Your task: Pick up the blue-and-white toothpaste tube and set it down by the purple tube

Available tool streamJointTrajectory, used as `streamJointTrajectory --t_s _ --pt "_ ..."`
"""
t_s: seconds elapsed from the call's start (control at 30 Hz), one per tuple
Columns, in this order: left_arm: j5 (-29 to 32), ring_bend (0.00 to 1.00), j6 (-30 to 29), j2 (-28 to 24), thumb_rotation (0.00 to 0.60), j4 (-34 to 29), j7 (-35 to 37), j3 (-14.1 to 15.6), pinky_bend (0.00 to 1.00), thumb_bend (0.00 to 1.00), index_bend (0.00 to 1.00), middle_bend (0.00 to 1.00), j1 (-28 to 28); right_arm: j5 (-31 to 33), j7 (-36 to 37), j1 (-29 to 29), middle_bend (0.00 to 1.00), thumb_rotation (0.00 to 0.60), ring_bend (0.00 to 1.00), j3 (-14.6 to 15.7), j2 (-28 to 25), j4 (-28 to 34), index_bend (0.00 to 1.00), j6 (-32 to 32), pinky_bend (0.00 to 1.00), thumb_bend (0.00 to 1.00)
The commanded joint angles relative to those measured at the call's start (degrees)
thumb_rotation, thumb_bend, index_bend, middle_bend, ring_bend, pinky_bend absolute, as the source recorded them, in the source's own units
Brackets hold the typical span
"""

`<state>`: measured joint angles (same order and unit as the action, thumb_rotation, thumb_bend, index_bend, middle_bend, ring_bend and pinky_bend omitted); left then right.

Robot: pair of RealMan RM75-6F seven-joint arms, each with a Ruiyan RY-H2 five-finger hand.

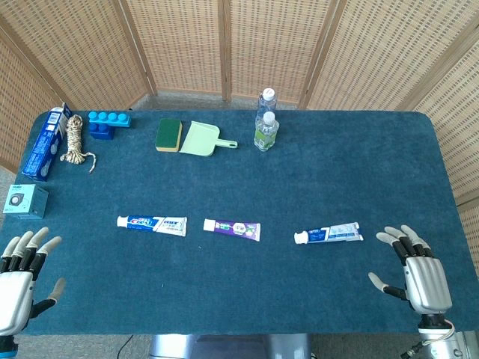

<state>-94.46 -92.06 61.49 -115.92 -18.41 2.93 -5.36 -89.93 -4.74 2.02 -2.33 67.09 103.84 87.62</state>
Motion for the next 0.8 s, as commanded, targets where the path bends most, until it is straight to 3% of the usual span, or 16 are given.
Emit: streamJointTrajectory --t_s 0.03,0.5,0.8 --pt "0.2 0.01 0.2 0.1 0.600 0.0 -0.1 0.0 0.03 0.33 0.16 0.08 0.1 0.2 -0.1 0.1 0.22 0.555 0.11 -0.1 0.1 0.0 0.26 -0.2 0.20 0.20" --pt "-0.9 0.01 -0.8 -0.3 0.600 -0.2 0.0 0.0 0.03 0.33 0.16 0.08 -0.3 -0.1 0.7 0.2 0.22 0.562 0.11 0.2 0.1 -0.3 0.24 -0.4 0.20 0.20" --pt "-1.7 0.01 -0.8 -0.8 0.600 -0.2 0.4 -0.4 0.03 0.33 0.16 0.08 0.1 1.0 0.4 2.2 0.22 0.559 0.11 -0.4 -0.3 -0.2 0.24 -3.7 0.20 0.22"
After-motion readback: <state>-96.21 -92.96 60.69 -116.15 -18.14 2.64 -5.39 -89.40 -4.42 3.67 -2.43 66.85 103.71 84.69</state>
